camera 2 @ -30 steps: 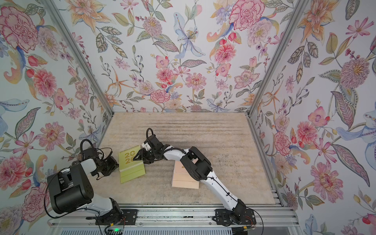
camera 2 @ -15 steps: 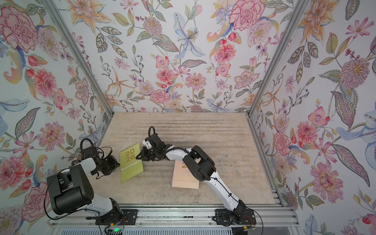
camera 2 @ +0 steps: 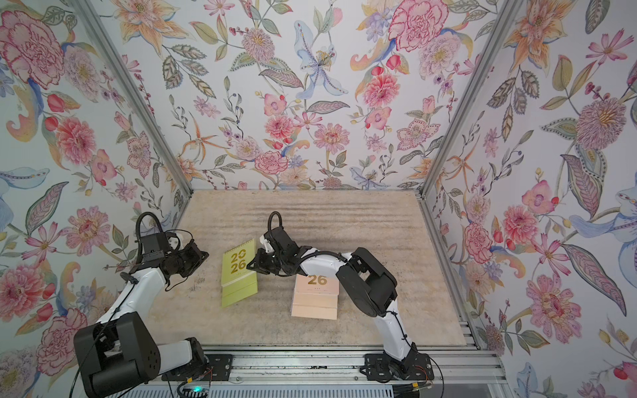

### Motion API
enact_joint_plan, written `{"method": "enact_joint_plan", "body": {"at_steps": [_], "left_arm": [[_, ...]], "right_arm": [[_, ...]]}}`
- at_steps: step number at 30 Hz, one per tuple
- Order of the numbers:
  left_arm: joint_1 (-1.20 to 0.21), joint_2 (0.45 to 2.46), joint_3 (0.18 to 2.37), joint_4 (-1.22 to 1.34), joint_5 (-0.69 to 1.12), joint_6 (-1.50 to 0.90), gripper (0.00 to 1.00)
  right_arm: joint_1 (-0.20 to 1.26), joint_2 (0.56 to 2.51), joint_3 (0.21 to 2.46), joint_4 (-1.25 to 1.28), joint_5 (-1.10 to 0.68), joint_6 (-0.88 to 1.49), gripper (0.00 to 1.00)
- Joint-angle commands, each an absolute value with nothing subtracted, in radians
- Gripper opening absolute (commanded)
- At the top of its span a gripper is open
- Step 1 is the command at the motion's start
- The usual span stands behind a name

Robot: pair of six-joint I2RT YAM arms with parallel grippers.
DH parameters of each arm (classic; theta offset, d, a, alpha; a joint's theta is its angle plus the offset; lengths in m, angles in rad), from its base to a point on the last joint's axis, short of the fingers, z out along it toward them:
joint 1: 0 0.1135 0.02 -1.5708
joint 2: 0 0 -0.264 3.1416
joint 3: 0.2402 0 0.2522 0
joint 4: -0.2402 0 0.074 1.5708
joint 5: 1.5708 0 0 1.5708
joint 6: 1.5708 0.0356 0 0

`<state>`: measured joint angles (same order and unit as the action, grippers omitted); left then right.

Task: Stack the calendars
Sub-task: Pick up the calendar at the center of the board, then place the calendar at the calendar.

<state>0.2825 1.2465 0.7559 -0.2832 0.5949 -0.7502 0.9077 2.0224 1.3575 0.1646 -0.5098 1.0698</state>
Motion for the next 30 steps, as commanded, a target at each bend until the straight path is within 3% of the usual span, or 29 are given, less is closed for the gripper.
{"method": "enact_joint_plan", "body": {"at_steps": [1, 6, 11, 15, 20, 30], "left_arm": [[0.216, 1.209, 0.773, -0.181, 0.576, -0.863, 0.0], [0.115, 1.191, 0.771, -0.128, 0.54, -0.911, 0.0], [-0.026, 1.19, 0.712, -0.016, 0.479, -0.99, 0.0], [-0.176, 1.215, 0.653, 0.11, 0.424, -1.079, 0.0], [-0.311, 1.287, 0.629, 0.224, 0.383, -1.148, 0.0], [-0.525, 1.445, 0.649, 0.394, 0.334, -1.248, 0.0]], "right_arm": [[0.874, 1.87, 1.259, 0.234, -0.474, 1.057, 0.0], [0.81, 1.678, 1.061, 0.291, -0.488, 1.085, 0.0], [0.702, 1.508, 0.807, 0.506, -0.583, 1.155, 0.0], [0.653, 1.352, 0.727, 0.338, -0.577, 1.066, 0.0], [0.546, 1.156, 0.567, 0.339, -0.596, 1.089, 0.0], [0.367, 0.937, 0.425, 0.188, -0.796, 1.025, 0.0]]}}
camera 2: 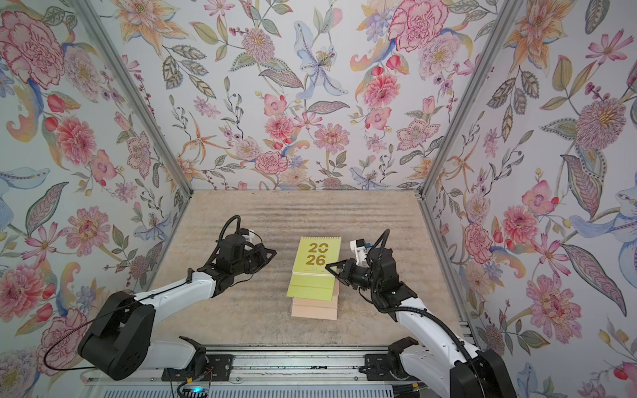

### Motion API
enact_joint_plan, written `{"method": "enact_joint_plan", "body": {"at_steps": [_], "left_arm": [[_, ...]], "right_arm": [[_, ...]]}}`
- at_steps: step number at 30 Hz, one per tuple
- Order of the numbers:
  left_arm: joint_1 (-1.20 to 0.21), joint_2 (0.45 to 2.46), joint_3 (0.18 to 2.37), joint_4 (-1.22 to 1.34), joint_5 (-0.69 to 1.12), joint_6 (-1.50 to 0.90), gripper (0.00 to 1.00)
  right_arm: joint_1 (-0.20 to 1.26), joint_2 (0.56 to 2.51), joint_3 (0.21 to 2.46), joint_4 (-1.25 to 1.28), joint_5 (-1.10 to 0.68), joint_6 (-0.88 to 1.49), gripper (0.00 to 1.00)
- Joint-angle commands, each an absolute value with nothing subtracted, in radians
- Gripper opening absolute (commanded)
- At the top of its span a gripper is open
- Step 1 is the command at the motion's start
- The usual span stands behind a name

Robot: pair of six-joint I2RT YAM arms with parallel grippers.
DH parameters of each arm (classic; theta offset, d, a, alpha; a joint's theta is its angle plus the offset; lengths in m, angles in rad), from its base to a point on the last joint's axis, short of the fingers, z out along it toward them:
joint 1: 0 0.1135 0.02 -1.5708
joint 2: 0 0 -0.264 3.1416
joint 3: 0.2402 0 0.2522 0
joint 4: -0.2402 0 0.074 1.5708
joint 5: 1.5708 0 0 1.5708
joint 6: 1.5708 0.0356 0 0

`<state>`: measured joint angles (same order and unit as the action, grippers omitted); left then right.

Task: Stack the calendars
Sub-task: Place the calendar at the calendar.

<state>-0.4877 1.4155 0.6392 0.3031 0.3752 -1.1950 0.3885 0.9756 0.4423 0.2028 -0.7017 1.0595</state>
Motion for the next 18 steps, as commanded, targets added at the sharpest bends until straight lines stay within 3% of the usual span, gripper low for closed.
{"method": "enact_joint_plan", "body": {"at_steps": [1, 18], "left_arm": [[-0.542, 1.461, 0.653, 0.408, 0.333, -1.256, 0.0], [-0.669, 1.553, 0.663, 0.461, 0.3, -1.3, 0.0]], "right_arm": [[0.359, 0.927, 0.415, 0.182, -0.805, 1.022, 0.0], [0.365, 0.974, 0.305, 0.334, -0.855, 1.006, 0.0]]}}
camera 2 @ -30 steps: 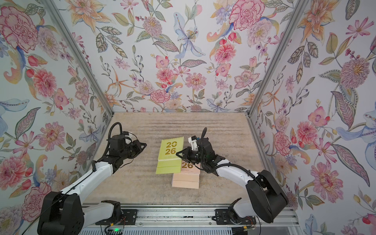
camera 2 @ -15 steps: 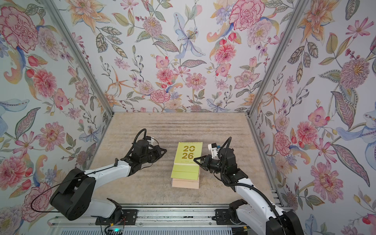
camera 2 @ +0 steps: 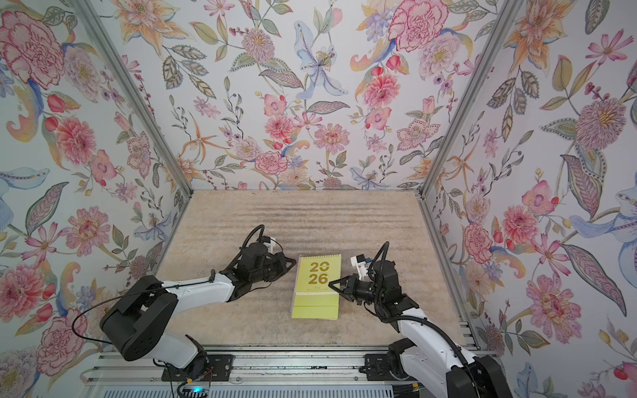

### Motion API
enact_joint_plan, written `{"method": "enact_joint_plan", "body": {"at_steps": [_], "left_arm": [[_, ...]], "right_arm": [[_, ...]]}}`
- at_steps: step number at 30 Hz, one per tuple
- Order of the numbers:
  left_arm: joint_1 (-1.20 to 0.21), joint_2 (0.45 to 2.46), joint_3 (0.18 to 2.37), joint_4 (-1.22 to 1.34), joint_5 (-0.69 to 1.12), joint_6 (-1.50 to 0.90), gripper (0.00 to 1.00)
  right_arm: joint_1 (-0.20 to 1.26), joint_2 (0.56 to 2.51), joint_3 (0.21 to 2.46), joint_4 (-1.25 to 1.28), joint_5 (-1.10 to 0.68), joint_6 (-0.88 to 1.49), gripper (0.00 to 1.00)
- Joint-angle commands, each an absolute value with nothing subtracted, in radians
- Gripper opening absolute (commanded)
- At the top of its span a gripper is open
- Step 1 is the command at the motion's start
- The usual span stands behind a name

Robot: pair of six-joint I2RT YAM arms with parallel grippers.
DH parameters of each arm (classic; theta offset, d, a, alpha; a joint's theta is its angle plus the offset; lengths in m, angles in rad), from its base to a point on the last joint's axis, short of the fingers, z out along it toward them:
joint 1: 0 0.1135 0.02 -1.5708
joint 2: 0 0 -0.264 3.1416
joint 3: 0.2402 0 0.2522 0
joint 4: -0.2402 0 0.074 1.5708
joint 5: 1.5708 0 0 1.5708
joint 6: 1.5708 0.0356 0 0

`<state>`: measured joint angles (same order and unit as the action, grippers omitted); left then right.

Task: Stack the calendars
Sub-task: Place the calendar at the calendar.

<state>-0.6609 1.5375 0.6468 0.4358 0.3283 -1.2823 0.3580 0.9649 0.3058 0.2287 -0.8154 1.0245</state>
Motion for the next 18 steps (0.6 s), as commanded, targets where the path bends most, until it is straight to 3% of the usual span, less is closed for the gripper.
{"method": "enact_joint_plan", "body": {"at_steps": [1, 18], "left_arm": [[-0.669, 1.555, 0.662, 0.455, 0.301, -1.298, 0.0], [-0.66, 1.546, 0.619, 0.414, 0.26, -1.278, 0.0]], "right_arm": [[0.365, 0.984, 0.307, 0.338, -0.856, 1.004, 0.0], [0.364, 1.104, 0.307, 0.429, -0.845, 0.979, 0.0]]}}
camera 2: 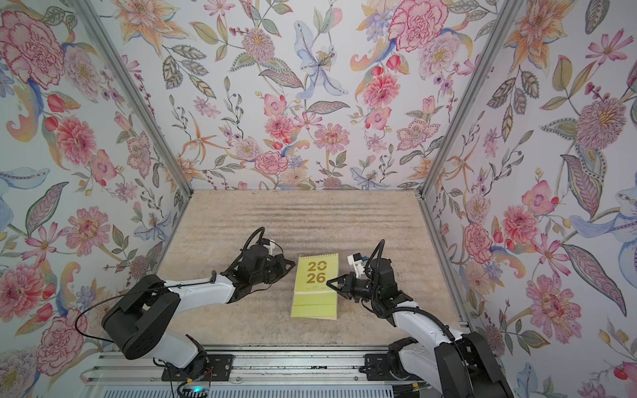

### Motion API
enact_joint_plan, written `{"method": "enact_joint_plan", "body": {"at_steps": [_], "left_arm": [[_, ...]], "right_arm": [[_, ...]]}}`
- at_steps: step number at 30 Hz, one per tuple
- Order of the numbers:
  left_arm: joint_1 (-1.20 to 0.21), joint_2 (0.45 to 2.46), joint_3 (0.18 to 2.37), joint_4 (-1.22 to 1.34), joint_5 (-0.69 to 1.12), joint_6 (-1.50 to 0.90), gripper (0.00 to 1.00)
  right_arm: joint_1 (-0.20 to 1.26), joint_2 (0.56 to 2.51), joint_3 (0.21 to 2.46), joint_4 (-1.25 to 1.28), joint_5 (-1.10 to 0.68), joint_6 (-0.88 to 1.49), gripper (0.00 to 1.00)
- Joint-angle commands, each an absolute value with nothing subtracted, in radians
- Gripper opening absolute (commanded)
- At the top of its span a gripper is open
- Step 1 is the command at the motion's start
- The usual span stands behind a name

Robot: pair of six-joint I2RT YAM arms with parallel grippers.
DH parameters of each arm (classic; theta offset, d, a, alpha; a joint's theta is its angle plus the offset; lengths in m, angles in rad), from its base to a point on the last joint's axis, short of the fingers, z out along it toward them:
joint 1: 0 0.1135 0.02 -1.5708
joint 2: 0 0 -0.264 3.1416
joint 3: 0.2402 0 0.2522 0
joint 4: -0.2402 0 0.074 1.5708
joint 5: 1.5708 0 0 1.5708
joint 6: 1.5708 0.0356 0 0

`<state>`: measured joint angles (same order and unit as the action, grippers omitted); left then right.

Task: Stack the calendars
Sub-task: Place the calendar at the calendar.

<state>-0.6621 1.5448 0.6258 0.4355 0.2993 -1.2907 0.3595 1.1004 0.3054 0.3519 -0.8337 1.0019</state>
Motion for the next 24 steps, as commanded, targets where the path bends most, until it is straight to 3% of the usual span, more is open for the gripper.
{"method": "enact_joint_plan", "body": {"at_steps": [1, 7, 18, 24], "left_arm": [[-0.657, 1.546, 0.621, 0.406, 0.261, -1.271, 0.0], [-0.647, 1.543, 0.615, 0.4, 0.263, -1.262, 0.0], [-0.627, 1.534, 0.601, 0.4, 0.27, -1.257, 0.0], [-0.621, 1.531, 0.596, 0.403, 0.273, -1.256, 0.0]], "right_arm": [[0.364, 1.108, 0.309, 0.423, -0.842, 0.972, 0.0], [0.364, 1.138, 0.312, 0.412, -0.841, 0.959, 0.01], [0.364, 1.135, 0.34, 0.305, -0.806, 0.922, 0.26], [0.361, 1.133, 0.368, 0.237, -0.787, 0.895, 0.33]]}}
